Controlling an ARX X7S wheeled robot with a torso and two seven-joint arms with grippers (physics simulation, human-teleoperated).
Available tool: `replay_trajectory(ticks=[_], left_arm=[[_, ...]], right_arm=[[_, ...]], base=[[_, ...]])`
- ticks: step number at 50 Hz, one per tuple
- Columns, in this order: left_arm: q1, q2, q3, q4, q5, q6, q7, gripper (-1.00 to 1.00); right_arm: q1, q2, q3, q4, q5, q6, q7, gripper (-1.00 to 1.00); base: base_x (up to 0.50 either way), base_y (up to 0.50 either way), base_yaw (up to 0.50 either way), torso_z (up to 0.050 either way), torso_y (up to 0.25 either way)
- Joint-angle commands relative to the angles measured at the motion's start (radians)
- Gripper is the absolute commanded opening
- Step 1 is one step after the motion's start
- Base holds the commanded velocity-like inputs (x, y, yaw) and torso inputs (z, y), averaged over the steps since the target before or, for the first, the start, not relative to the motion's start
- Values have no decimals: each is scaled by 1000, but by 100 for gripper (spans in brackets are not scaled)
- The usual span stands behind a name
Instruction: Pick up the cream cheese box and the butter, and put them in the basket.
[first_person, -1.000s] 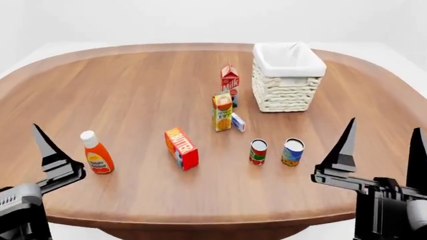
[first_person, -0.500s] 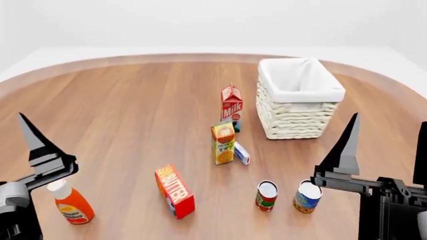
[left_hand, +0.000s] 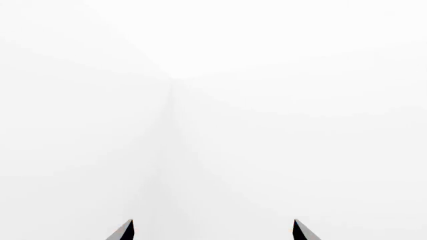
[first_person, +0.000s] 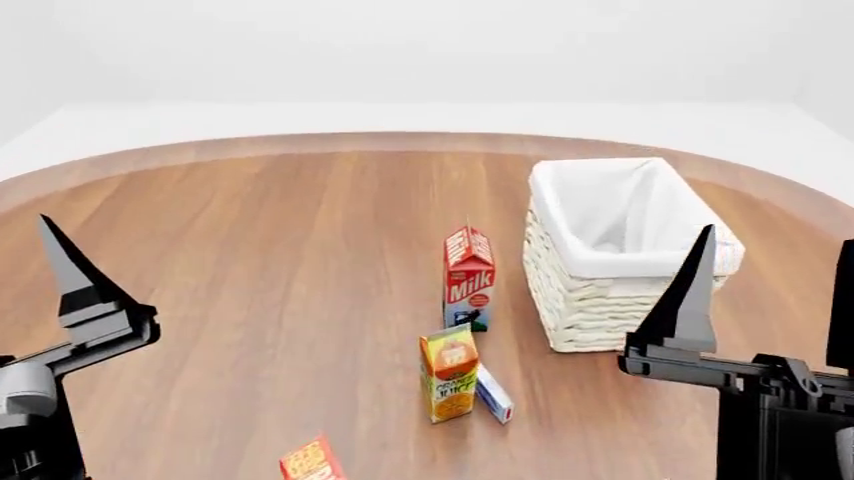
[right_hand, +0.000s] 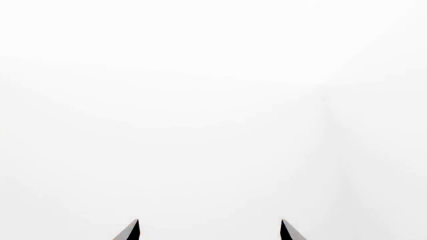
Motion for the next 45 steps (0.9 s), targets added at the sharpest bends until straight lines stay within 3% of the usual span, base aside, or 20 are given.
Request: replay_trajectory(ticks=[1, 27, 31, 45], left_arm=[[-1, 10, -10, -4, 21, 9, 16, 100], [0, -3, 4, -15, 12, 11, 2, 100], [0, -4, 8, -16, 13, 11, 1, 100], [1, -11, 17, -8, 12, 4, -6, 100]], right_arm=[[2, -9, 8, 0, -21, 1, -18, 100], [-4, 12, -42, -18, -52, 20, -22, 100], [0, 23, -56, -53, -35, 124, -30, 100], [26, 83, -100, -265, 46, 605, -60, 100]], base=[[500, -8, 0, 0, 0], [500, 1, 0, 0, 1], [454, 13, 0, 0, 0], [11, 0, 0, 0, 0]])
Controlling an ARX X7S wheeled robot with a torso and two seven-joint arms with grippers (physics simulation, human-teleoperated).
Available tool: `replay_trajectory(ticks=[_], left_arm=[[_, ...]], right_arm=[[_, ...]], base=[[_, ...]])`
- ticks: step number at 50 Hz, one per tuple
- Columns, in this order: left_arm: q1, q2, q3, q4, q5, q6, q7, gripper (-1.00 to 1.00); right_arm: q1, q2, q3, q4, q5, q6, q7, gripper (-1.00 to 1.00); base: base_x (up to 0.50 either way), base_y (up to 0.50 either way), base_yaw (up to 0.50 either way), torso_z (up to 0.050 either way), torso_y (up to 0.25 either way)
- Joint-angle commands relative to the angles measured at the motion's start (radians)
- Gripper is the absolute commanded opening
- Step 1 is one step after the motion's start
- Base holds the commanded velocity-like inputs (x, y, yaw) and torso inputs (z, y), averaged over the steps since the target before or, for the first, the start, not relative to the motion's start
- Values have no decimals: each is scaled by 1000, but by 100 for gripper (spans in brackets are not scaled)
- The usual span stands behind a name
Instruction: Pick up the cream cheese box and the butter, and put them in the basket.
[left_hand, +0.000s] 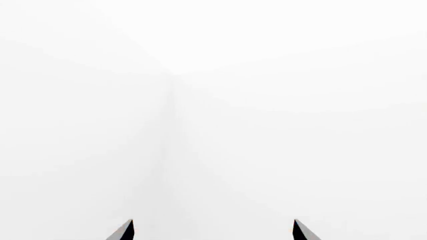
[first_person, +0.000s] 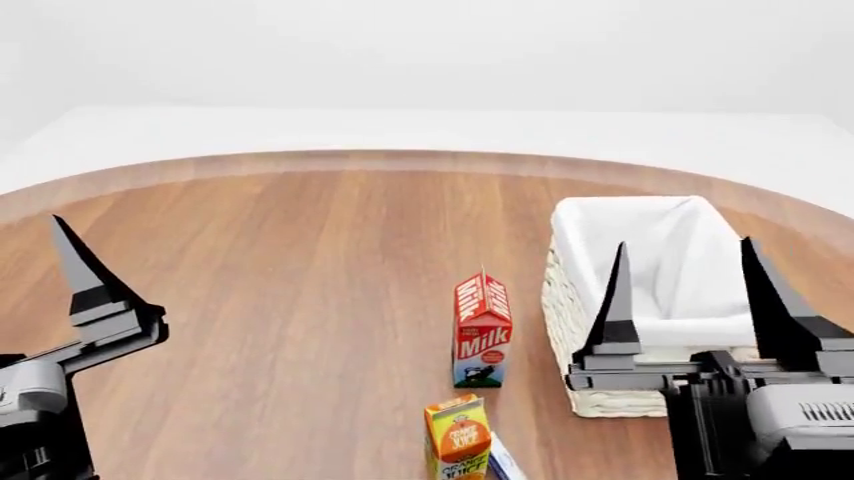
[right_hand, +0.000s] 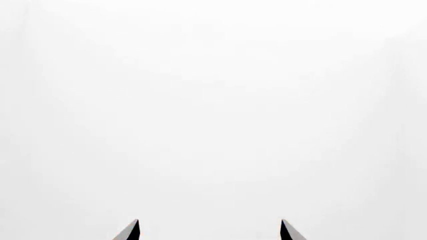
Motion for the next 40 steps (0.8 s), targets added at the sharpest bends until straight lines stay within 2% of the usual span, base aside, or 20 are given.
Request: replay_trajectory(ticks=[1, 10, 14, 18, 25, 31, 40], left_arm=[[2, 10, -12, 0, 22, 5, 17, 100], [5, 5, -9, 8, 23, 1, 11, 100], [2, 3, -3, 16, 26, -7, 9, 100], [0, 1, 2, 17, 26, -10, 7, 100], [0, -1, 7, 18, 27, -9, 4, 100], [-3, -4, 15, 22, 28, -16, 3, 100], [-8, -9, 19, 20, 22, -20, 0, 100]], right_arm=[[27, 24, -8, -142, 40, 322, -35, 100], [40, 31, 76, -267, 221, 571, -38, 100], [94, 13, 167, -298, 419, 775, -2, 100], [159, 78, 213, -300, 660, 897, 136, 100], [382, 129, 305, -233, 1136, 1252, 423, 100], [462, 149, 294, -110, 1453, 1300, 569, 100], [489, 163, 227, -83, 1380, 1310, 533, 100]], base=[[0, 0, 0, 0, 0], [0, 0, 0, 0, 0], [0, 0, 0, 0, 0], [0, 0, 0, 0, 0], [0, 0, 0, 0, 0], [0, 0, 0, 0, 0], [0, 0, 0, 0, 0]])
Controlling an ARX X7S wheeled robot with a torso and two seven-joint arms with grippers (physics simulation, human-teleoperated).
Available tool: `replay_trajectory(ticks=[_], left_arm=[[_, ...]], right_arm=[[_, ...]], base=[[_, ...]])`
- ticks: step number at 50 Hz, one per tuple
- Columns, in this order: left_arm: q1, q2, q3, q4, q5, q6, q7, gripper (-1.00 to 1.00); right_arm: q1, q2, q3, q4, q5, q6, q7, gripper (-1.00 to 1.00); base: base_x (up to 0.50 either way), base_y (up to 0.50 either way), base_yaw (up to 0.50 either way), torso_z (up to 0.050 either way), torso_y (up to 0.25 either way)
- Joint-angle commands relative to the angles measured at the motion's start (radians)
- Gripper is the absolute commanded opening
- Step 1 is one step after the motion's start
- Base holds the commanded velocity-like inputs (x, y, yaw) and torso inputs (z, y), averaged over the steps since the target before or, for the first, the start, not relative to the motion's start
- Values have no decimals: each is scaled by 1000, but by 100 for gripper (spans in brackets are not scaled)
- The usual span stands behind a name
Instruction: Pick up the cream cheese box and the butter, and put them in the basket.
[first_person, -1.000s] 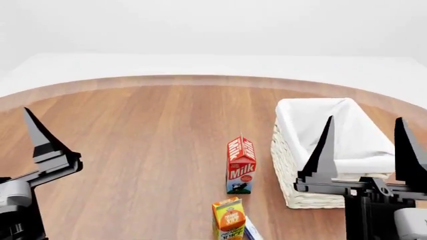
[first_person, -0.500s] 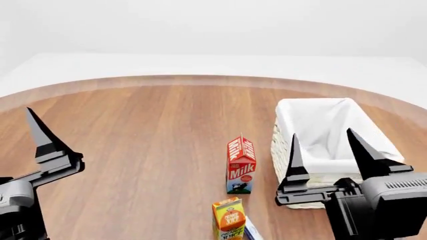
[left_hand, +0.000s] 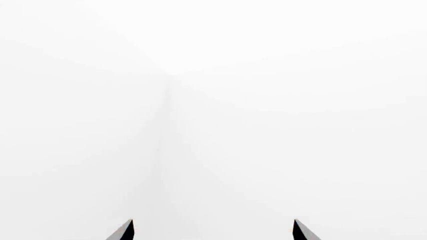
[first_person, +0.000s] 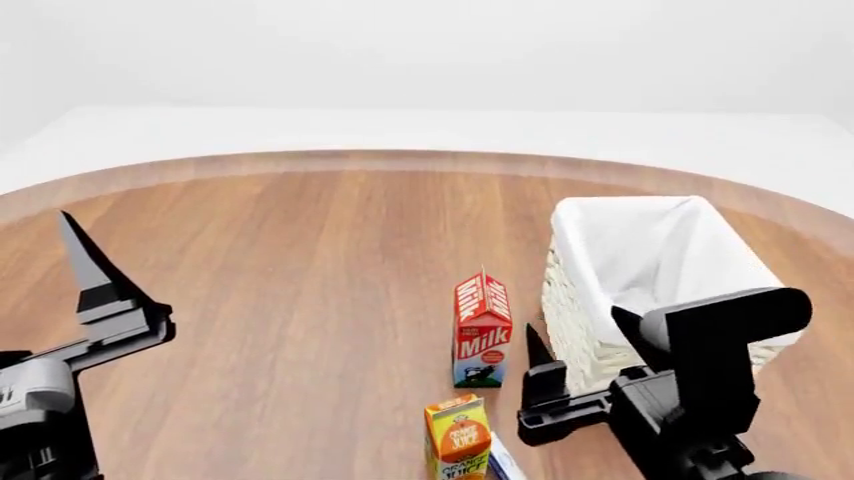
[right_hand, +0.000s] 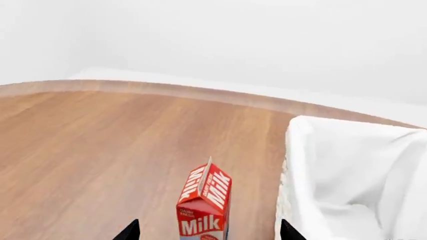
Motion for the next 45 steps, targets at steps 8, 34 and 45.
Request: replay_trajectory(ticks=[8, 34, 45], left_arm=[[-7, 5, -12, -6, 12, 1, 18, 100], [-4, -6, -6, -18, 8, 10, 8, 100], [0, -9, -4, -19, 7, 13, 2, 100]], right_arm=[[95, 6, -31, 130, 152, 103, 74, 100], [21, -3, -95, 267, 60, 31, 64, 100], [-15, 40, -90, 256, 17, 3, 39, 100]], base=[[0, 0, 0, 0, 0], [0, 0, 0, 0, 0], [0, 0, 0, 0, 0]])
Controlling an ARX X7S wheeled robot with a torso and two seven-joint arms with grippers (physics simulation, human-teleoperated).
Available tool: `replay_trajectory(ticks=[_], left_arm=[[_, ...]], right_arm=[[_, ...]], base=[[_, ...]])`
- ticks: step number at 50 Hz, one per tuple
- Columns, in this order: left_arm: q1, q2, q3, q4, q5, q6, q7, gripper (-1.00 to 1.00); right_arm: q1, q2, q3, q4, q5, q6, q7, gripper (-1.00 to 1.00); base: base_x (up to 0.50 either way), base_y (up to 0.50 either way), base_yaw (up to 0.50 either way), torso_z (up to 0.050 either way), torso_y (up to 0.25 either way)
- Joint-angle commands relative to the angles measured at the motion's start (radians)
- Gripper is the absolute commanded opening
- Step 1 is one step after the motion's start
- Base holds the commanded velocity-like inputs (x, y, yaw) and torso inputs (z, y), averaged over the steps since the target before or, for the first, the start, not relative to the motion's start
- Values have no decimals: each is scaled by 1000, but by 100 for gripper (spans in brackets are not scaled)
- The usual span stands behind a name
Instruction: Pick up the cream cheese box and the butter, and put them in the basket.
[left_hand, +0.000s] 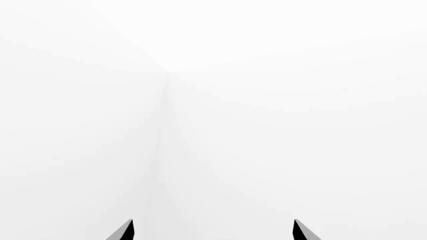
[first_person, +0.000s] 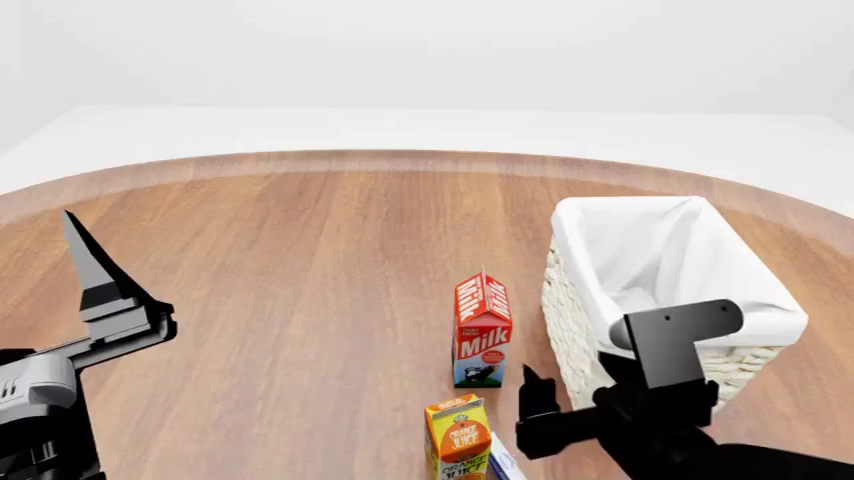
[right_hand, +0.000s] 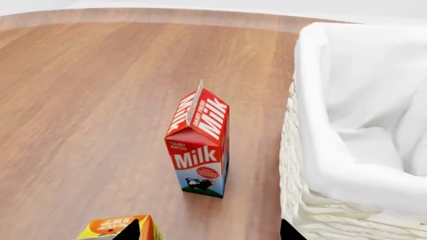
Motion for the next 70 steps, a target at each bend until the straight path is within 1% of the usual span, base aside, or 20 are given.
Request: replay_trajectory(ticks=[1, 18, 30, 37, 53, 70], left_arm=[[5, 12, -16, -6, 23, 13, 18, 100], [9, 6, -8, -2, 25, 12, 10, 100], [10, 2, -5, -1, 24, 11, 5, 100], [11, -1, -4, -2, 23, 12, 1, 100], [16, -5, 1, -10, 22, 23, -5, 100], [17, -11, 3, -14, 18, 25, -11, 100]], right_arm=[[-36, 15, 16, 8, -66, -32, -50, 100], [-107, 61, 34, 6, -104, -89, -81, 100], [-144, 72, 16, 16, -143, -123, -109, 100], [-197, 74, -35, 38, -234, -167, -167, 100], [-277, 85, -56, 67, -301, -223, -205, 100], [-287, 89, -123, 97, -359, -247, -240, 100]], base=[[0, 0, 0, 0, 0], [0, 0, 0, 0, 0], [0, 0, 0, 0, 0], [0, 0, 0, 0, 0], [0, 0, 0, 0, 0], [0, 0, 0, 0, 0]])
